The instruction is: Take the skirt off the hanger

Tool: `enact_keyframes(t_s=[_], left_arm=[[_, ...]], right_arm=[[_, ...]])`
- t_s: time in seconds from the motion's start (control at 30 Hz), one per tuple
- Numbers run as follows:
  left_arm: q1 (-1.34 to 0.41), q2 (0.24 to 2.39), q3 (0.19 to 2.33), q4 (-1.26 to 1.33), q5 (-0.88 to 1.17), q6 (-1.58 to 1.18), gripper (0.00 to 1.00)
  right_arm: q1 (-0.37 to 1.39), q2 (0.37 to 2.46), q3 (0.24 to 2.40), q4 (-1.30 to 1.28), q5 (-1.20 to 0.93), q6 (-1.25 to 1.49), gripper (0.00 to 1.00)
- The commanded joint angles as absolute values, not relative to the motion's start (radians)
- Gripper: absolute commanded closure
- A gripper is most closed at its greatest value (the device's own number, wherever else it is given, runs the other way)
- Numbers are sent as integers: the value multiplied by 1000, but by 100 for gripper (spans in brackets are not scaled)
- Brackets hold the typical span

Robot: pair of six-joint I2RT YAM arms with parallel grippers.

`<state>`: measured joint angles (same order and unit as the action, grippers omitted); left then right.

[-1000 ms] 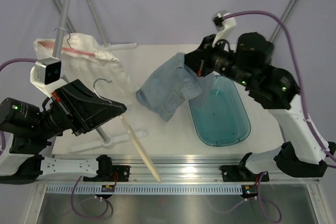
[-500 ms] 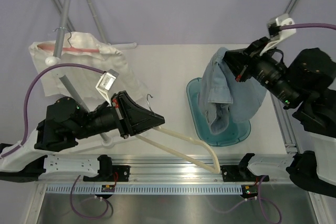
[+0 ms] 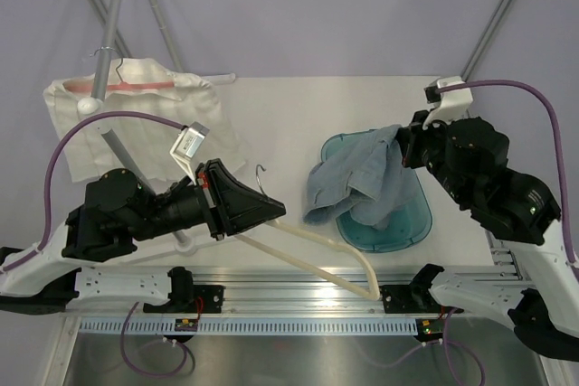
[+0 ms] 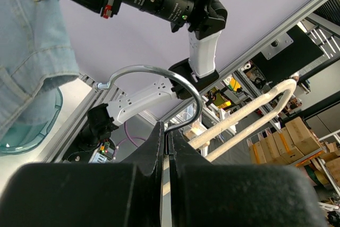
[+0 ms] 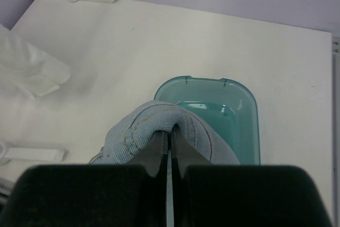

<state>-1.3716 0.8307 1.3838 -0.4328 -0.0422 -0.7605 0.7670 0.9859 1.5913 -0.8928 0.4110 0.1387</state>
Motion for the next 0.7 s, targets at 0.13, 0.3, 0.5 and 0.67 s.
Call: enact_keyframes(t_s=[0.13, 0.3, 0.5, 0.67], left_arm=[[-1376, 805, 1345, -385, -63, -778, 100], [-1376, 808, 1319, -360, -52, -787, 100], [-1376, 836, 1324, -435, -77, -772, 100], [-1374, 848, 1304, -500, -124, -762, 100]], right_arm=[[742, 876, 1624, -882, 670, 129, 100], [742, 871, 1597, -954, 742, 126, 100], [741, 839, 1483, -917, 675, 179, 100], [741, 914, 1425, -881, 563, 238, 100]])
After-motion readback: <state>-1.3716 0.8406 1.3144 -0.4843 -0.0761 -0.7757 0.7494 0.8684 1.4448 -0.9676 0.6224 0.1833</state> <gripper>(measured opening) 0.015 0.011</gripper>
